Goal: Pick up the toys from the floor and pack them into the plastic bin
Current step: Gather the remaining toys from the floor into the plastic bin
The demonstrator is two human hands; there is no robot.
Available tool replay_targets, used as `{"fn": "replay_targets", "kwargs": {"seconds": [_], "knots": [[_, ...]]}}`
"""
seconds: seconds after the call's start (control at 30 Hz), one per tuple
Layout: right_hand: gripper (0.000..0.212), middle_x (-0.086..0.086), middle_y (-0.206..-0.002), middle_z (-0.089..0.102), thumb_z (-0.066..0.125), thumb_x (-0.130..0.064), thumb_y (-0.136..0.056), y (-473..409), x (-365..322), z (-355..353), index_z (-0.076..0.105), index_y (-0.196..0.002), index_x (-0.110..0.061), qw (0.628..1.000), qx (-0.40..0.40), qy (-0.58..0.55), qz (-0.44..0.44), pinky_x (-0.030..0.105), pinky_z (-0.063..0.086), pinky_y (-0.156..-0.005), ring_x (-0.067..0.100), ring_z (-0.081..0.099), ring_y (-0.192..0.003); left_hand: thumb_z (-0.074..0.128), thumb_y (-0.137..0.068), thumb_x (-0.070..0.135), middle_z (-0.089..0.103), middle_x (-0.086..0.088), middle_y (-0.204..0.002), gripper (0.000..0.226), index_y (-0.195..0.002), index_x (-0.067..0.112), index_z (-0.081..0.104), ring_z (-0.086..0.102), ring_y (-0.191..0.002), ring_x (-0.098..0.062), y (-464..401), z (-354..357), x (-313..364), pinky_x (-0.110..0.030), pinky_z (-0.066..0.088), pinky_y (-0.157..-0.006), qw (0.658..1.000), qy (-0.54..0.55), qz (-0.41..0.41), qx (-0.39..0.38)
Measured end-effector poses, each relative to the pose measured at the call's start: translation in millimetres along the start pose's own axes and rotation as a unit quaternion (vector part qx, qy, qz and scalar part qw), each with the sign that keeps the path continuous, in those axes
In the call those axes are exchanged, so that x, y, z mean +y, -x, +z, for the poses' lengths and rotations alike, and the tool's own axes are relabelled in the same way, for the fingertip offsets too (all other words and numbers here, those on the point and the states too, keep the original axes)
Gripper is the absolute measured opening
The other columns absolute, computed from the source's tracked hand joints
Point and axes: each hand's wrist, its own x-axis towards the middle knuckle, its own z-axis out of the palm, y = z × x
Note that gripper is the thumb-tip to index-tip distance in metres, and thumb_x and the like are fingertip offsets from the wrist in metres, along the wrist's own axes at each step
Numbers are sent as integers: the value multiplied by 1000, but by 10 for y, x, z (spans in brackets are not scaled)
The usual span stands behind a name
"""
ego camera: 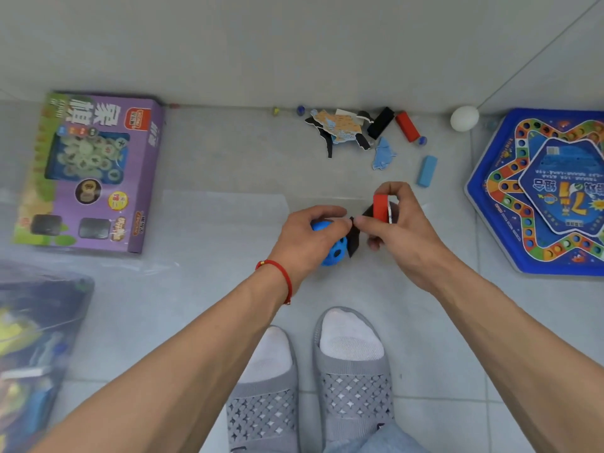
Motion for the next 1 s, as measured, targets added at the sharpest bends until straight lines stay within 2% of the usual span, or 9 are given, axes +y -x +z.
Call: {"fn": "replay_targets", "kwargs": {"seconds": [0.1, 0.2, 0.3, 0.43, 0.63, 0.77, 0.83, 0.9, 1.0], "knots": [[37, 8, -86, 57, 62, 5, -91, 207, -241, 31, 55, -122, -15, 982, -80, -158, 65, 36, 49, -67, 19, 60, -72, 68, -90, 21, 73, -13, -100, 22, -109, 11, 72, 69, -86, -24, 375, -217, 135, -41, 60, -79, 982, 181, -53, -16], [27, 12, -84, 55, 58, 6, -90, 525, -609, 161, 61, -111, -10, 959, -172, -201, 100, 50, 57, -85, 28, 65, -86, 64, -92, 20, 69, -16, -93, 26, -111, 3, 68, 63, -77, -28, 913, -596, 284, -39, 58, -67, 956, 285, -69, -13], [23, 14, -90, 51, 59, 9, -89, 935, -1145, 479, 60, -101, -10, 956, -254, -105, 99, 50, 59, -88, 35, 62, -93, 66, -87, 23, 63, -16, -94, 25, -107, 7, 66, 60, -80, -30, 1594, -1079, 357, -40, 57, -70, 914, 402, -52, 4], [25, 10, -85, 61, 62, 6, -90, 1525, -1960, 1201, 63, -108, -11, 938, -337, 68, 49, 38, 61, -74, 25, 67, -77, 59, -90, 20, 58, -20, -107, 26, -113, 8, 61, 55, -102, -38, 2601, -1850, 246, -49, 55, -91, 856, 514, 14, 54], [15, 11, -89, 57, 65, -2, -88, 2298, -2603, 2754, 62, -99, -12, 907, -393, 146, 33, 41, 54, -85, 25, 56, -78, 62, -82, 13, 58, -22, -117, 35, -116, 6, 56, 56, -116, -41, 3796, -2939, -246, -55, 49, -98, 796, 551, 75, 241], [24, 4, -103, 56, 71, -13, -86, 2761, -2593, 3590, 58, -107, -12, 929, -344, 132, -15, 19, 53, -67, 18, 57, -69, 56, -88, 14, 58, -21, -111, 15, -101, 7, 58, 58, -105, -37, 4336, -3319, -465, -51, 49, -98, 767, 537, 36, 348], [44, 7, -130, 49, 69, -24, -86, 2922, -2568, 3797, 51, -124, -12, 932, -338, 131, 9, 39, 61, -75, 28, 64, -93, 54, -89, 11, 58, -21, -100, 10, -96, 6, 57, 59, -92, -38, 4528, -3382, -482, -46, 50, -92, 772, 507, 17, 383], [56, 11, -144, 39, 67, -35, -84, 2994, -2557, 3868, 45, -132, -15, 927, -335, 161, 53, 65, 52, -88, 44, 49, -126, 52, -91, 10, 50, -14, -89, 4, -88, 10, 54, 54, -83, -33, 4645, -3403, -494, -44, 47, -81, 779, 469, 5, 416], [58, 22, -149, 35, 64, -41, -89, 2930, -2645, 3683, 48, -139, -15, 911, -327, 249, 47, 62, 47, -99, 46, 42, -132, 53, -92, 9, 49, -7, -99, 8, -87, 13, 57, 47, -105, -27, 4642, -3378, -480, -48, 49, -95, 796, 411, 12, 445]]}}
